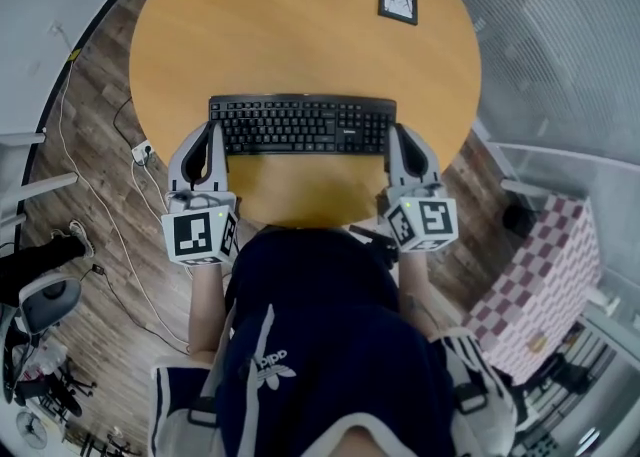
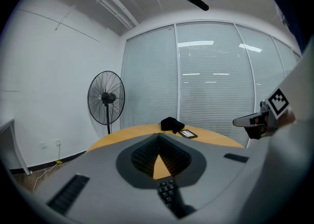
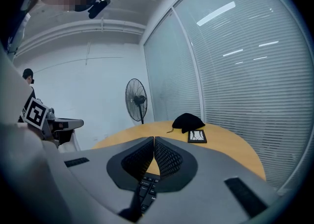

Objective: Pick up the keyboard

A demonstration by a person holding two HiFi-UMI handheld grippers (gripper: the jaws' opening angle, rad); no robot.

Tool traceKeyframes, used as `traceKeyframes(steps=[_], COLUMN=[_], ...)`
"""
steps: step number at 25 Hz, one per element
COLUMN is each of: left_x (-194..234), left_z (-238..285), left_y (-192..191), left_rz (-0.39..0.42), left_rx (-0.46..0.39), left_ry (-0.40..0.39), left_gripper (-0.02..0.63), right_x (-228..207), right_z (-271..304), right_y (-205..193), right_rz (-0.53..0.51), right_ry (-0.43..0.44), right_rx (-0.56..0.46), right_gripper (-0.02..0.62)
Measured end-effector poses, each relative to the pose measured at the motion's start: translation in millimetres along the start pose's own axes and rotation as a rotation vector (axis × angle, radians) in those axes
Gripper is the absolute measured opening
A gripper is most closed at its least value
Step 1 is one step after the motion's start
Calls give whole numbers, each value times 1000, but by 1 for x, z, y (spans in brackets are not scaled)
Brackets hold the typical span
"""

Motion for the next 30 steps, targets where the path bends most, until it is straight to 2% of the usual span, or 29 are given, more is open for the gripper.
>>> traceKeyframes(steps=[5, 10, 16, 18, 22, 30], left_x=[12, 19, 27, 28, 29, 23], left_z=[1, 10, 32, 38, 50, 79], left_y=[-8, -14, -56, -66, -84, -133], left_rz=[-12, -10, -109, -137, -167, -235], left_rx=[12, 33, 170, 207, 262, 397], left_ry=[23, 3, -51, -67, -96, -142], left_gripper=[3, 3, 8, 44, 72, 133], right_x=[0, -6, -42, -56, -73, -102], right_z=[9, 16, 26, 29, 37, 53], right_y=[-3, -2, -17, -24, -34, -62], right_rz=[-6, 6, 77, 97, 130, 189], right_ry=[5, -5, -63, -83, -106, -153], right_rx=[13, 30, 109, 133, 170, 234], right_gripper=[6, 6, 8, 16, 81, 101])
Point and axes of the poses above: the fingertips, and each gripper's own axes: z forward along the fingers, x to its left, y out of its top, the point moved 1 cm from there along -z, backward along the fingers, and after that the axes turned 15 degrees about z, right-handed, at the moved point
